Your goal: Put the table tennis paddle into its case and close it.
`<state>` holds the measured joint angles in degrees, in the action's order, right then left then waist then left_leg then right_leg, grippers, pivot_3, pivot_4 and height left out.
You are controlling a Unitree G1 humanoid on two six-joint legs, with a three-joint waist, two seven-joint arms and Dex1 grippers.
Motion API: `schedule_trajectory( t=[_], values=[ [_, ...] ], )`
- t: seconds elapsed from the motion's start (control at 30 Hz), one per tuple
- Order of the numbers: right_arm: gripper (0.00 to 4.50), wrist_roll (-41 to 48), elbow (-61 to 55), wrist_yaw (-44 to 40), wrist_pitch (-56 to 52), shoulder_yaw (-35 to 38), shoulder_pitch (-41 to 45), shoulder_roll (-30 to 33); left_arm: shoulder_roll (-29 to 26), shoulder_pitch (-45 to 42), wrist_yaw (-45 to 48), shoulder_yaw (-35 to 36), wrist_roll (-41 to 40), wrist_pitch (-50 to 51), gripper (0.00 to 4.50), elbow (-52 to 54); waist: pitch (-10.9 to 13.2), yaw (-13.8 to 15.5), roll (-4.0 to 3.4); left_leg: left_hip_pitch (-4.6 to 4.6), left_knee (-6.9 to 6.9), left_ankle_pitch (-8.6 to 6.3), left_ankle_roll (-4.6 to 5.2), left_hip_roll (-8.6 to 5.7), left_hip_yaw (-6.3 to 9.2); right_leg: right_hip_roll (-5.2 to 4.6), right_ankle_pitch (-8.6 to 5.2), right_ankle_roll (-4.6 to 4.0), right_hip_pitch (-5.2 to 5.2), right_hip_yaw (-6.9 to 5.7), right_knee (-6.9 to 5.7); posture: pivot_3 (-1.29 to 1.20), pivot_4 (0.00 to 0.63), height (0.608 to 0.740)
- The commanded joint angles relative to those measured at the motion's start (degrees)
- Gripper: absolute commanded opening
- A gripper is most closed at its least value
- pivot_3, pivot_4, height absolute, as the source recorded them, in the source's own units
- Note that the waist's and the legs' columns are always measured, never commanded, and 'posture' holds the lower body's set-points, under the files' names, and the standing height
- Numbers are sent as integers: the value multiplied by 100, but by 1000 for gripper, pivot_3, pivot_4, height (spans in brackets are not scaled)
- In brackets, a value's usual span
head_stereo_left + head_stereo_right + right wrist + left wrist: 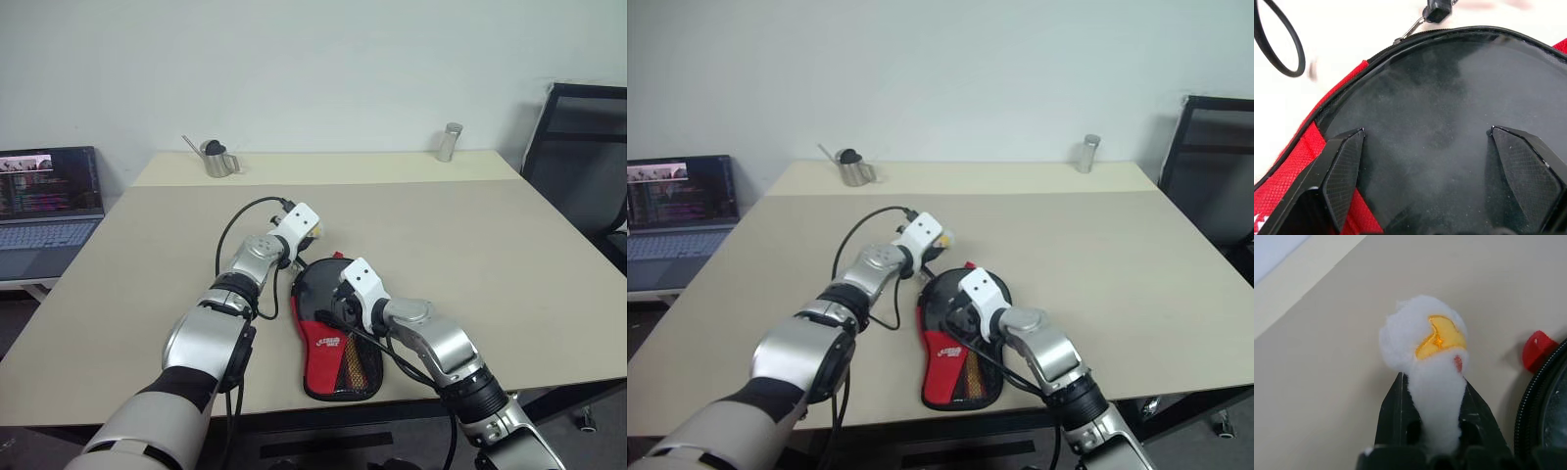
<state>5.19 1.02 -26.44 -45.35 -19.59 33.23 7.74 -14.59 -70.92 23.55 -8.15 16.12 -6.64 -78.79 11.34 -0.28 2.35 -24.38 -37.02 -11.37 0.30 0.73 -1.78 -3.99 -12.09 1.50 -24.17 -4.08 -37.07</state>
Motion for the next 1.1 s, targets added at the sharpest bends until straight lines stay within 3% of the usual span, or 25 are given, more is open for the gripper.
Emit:
schedule_trajectory(
  t=[0.03, 0.33, 0.63, 1.1],
  values=[
    [4500, -43, 301, -1, -233, -192, -305, -51, 71, -361, -325, -19, 167, -282, 178, 76, 0, 0, 0, 0, 0, 0, 0, 0, 1, 0, 0, 0, 0, 0, 0, 0, 150, 740],
    [4500, -106, 395, 87, -152, -201, -473, -179, 255, -691, -842, -450, 855, -621, 178, 22, -3, -2, 1, 3, 2, 0, 0, 1, -2, 0, 0, 0, 0, 0, 0, 0, 150, 740],
    [4500, -152, 323, 109, -208, -230, -611, -304, 576, -817, -1121, -1622, 2056, -1223, 178, -37, -10, 2, 2, 3, 3, -1, -1, 1, -2, -1, -1, 0, 1, 0, 4, 0, 150, 740],
    [4500, -182, 126, 175, -331, -325, -808, -436, 935, -1090, -1721, -2161, 2669, -1454, 178, -79, -10, 25, 2, -1, 4, -1, 0, -2, 1, -7, -1, 1, 0, -3, 9, 0, 150, 740]
  ],
)
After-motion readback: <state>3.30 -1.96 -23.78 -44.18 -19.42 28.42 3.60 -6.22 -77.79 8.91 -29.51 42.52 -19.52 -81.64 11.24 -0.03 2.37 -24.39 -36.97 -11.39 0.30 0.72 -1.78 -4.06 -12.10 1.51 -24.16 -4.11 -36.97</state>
